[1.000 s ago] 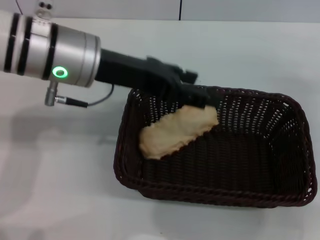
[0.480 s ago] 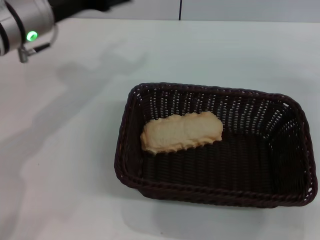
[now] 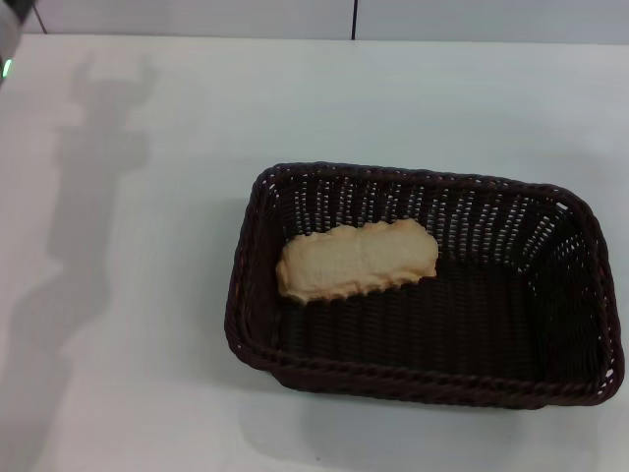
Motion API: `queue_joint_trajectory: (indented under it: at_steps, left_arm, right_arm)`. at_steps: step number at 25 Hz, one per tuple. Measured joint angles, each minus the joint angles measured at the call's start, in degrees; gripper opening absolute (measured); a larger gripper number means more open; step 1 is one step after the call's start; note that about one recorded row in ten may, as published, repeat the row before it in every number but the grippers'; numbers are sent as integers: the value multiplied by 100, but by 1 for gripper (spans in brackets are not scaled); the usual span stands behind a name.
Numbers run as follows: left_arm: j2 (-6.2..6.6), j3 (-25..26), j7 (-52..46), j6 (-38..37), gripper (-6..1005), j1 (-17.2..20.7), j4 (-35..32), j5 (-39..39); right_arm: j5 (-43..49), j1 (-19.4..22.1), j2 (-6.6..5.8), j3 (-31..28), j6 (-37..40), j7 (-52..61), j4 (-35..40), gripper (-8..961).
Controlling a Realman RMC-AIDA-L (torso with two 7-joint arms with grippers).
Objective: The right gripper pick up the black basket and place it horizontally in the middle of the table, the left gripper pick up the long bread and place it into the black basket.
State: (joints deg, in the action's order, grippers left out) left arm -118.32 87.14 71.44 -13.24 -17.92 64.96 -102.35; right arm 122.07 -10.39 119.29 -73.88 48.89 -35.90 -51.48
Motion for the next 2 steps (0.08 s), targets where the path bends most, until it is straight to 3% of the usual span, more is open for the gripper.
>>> queue_joint_trajectory:
  at_steps: [2]
  left_arm:
    - [-1, -149, -72, -432, 860, -29, -145, -113]
  right_arm:
    - [0, -12, -1, 2, -6, 1, -2, 695]
